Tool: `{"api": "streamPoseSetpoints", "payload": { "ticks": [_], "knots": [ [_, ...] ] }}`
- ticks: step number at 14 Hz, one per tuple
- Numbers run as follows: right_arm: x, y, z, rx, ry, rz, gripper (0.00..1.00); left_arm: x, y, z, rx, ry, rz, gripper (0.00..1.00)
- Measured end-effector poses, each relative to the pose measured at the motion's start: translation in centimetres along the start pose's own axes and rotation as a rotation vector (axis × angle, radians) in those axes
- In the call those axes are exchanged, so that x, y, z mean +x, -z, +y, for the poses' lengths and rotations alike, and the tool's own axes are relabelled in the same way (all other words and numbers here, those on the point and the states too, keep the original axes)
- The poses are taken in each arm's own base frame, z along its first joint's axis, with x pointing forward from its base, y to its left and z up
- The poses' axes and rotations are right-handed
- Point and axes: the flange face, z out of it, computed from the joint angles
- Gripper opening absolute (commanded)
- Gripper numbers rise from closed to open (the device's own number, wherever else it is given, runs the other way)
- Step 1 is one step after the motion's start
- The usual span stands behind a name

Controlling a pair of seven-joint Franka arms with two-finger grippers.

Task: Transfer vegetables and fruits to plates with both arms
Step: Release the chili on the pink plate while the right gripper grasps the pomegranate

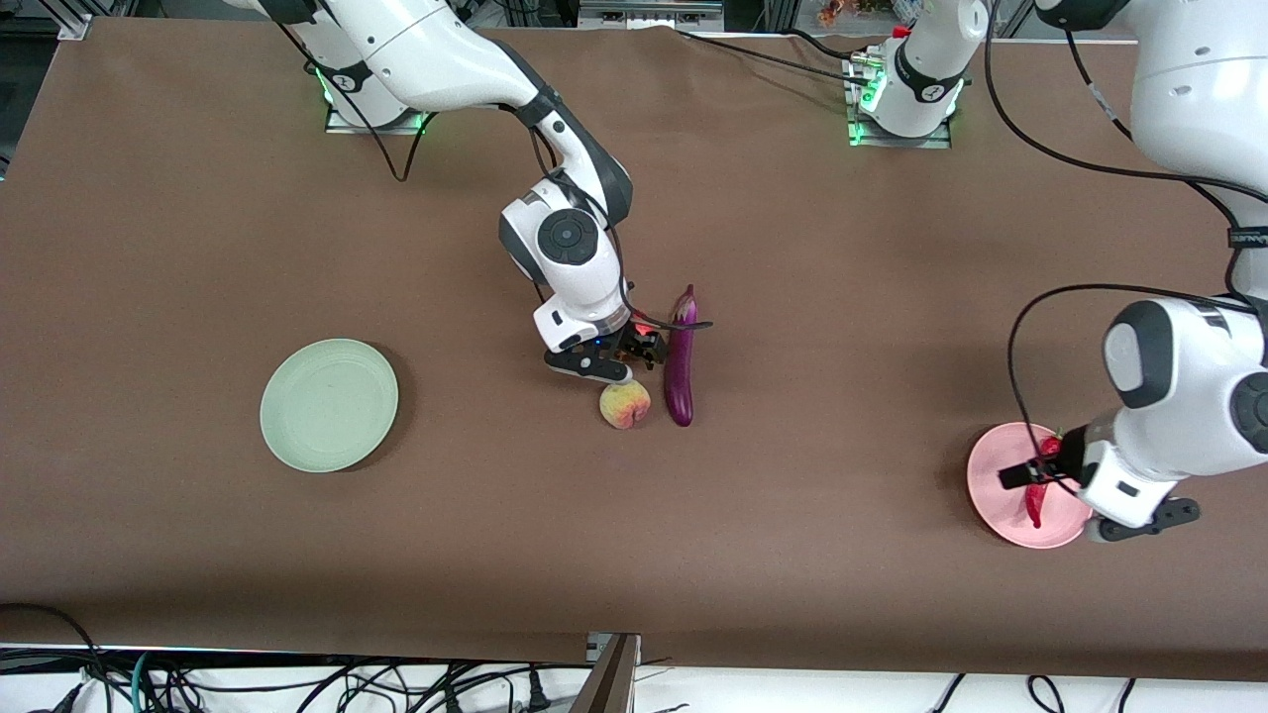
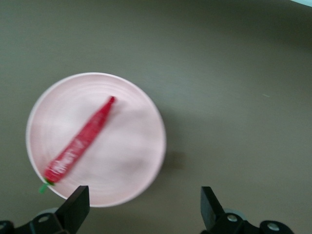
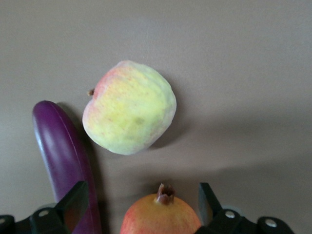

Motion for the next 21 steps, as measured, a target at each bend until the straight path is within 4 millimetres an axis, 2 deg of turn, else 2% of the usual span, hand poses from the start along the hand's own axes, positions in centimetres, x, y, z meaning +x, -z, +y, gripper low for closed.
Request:
{"api": "streamPoseSetpoints", "payload": {
  "ticks": [2,6,8,9,11,12,15,16,17,18,19,21],
  "knots": [
    [-0.3,-0.5,0.0,-0.006,0.002,-0.005,1.00,-1.2,2.0,4.0,0.000,-0.037,0.006,1.00],
    [-0.7,-1.4,0.2,-0.017,0.001,-0.013,1.00,-5.4,6.4,9.5,0.035,-0.111,-0.089,1.00],
    [-1.0,-1.8,0.2,-0.021,0.003,-0.017,0.99,-7.6,7.8,12.2,0.055,-0.155,-0.133,1.00],
    [-1.3,-2.1,0.2,-0.025,0.006,-0.020,0.90,-8.4,8.3,13.3,0.060,-0.171,-0.145,1.00],
    [-1.8,-2.6,0.0,-0.030,0.013,-0.024,0.64,-9.5,8.9,14.6,0.065,-0.190,-0.166,1.00],
    [-1.9,-2.6,0.0,-0.030,0.014,-0.025,0.63,-9.8,8.9,14.8,0.067,-0.192,-0.175,1.00],
    [-1.9,-2.6,0.0,-0.030,0.014,-0.025,0.49,-10.0,8.7,14.8,0.072,-0.193,-0.190,1.00],
    [-1.9,-2.6,0.0,-0.030,0.014,-0.024,0.49,-10.1,8.6,14.7,0.074,-0.192,-0.194,1.00],
    [-1.8,-2.6,0.0,-0.030,0.013,-0.023,0.50,-10.1,8.5,14.7,0.076,-0.192,-0.199,1.00],
    [-1.8,-2.6,0.0,-0.030,0.013,-0.023,0.69,-10.2,8.4,14.7,0.077,-0.193,-0.203,1.00],
    [-1.8,-2.6,0.0,-0.030,0.013,-0.023,1.00,-10.3,8.3,14.7,0.079,-0.194,-0.207,1.00],
    [-1.8,-2.6,0.0,-0.030,0.013,-0.023,1.00,-10.5,8.0,15.1,0.078,-0.201,-0.214,1.00]
  ]
}}
